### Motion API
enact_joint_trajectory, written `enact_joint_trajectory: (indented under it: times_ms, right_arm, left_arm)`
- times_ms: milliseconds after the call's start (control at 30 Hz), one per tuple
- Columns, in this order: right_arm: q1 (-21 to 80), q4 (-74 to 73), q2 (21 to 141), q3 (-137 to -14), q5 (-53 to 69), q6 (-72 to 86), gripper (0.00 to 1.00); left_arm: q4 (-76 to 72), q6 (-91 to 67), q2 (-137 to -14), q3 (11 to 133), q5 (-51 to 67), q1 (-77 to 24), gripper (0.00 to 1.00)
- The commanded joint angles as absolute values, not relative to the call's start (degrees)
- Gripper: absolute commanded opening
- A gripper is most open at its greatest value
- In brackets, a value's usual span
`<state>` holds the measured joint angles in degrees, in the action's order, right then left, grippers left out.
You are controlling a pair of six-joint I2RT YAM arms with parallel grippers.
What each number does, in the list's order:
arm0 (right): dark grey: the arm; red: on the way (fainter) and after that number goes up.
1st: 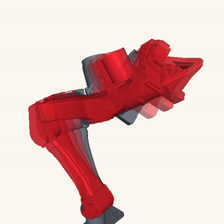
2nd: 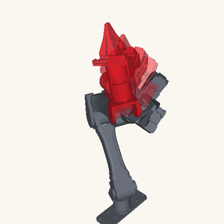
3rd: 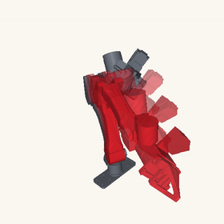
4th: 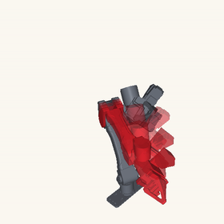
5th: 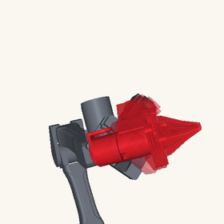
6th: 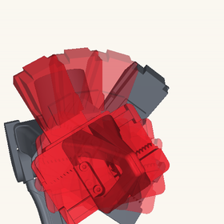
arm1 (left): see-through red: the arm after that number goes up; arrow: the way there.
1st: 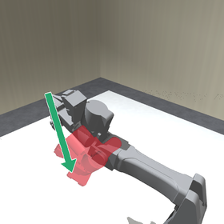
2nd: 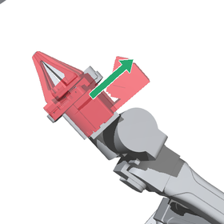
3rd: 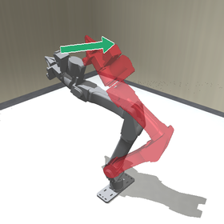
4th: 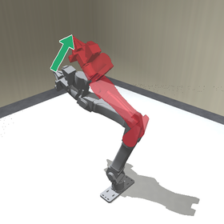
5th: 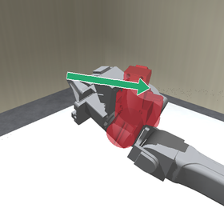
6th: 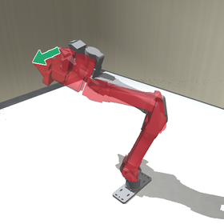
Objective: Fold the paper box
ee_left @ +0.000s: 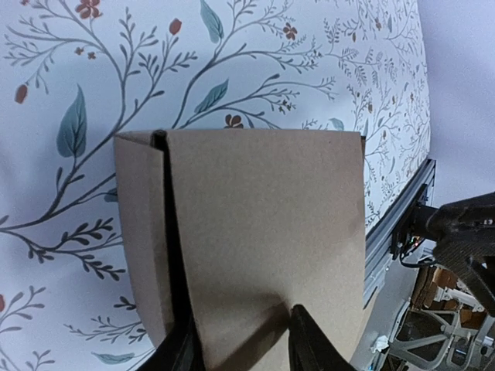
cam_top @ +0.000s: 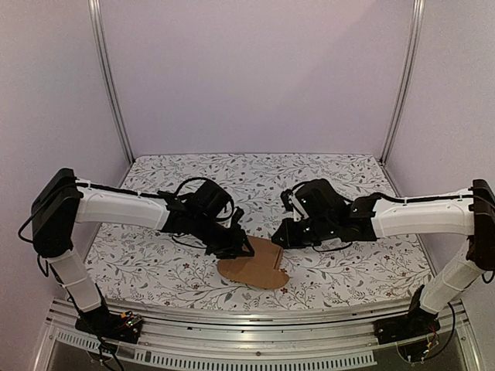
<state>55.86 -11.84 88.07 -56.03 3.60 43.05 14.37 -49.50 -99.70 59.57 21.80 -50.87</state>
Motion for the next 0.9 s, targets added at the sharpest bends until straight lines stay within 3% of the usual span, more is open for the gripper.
enact_joint_trajectory:
  times_ms: [0, 433, 867]
  right_arm:
    - [56.9, -6.7, 92.4, -55.3, 6.0, 45.5, 0.08]
    - [57.5, -3.7, 95.5, -49.5, 5.5, 46.8, 0.04]
    - [58.0, -3.6, 95.9, -47.3, 3.5, 46.0, 0.03]
  left_arm:
    - [16.5, -49.2, -102.1, 61.1, 20.1, -52.1, 0.38]
    - [17.5, -49.7, -102.1, 65.0, 18.8, -53.7, 0.47]
    - [29.6, -43.7, -100.8, 71.1, 11.8, -53.8, 0.57]
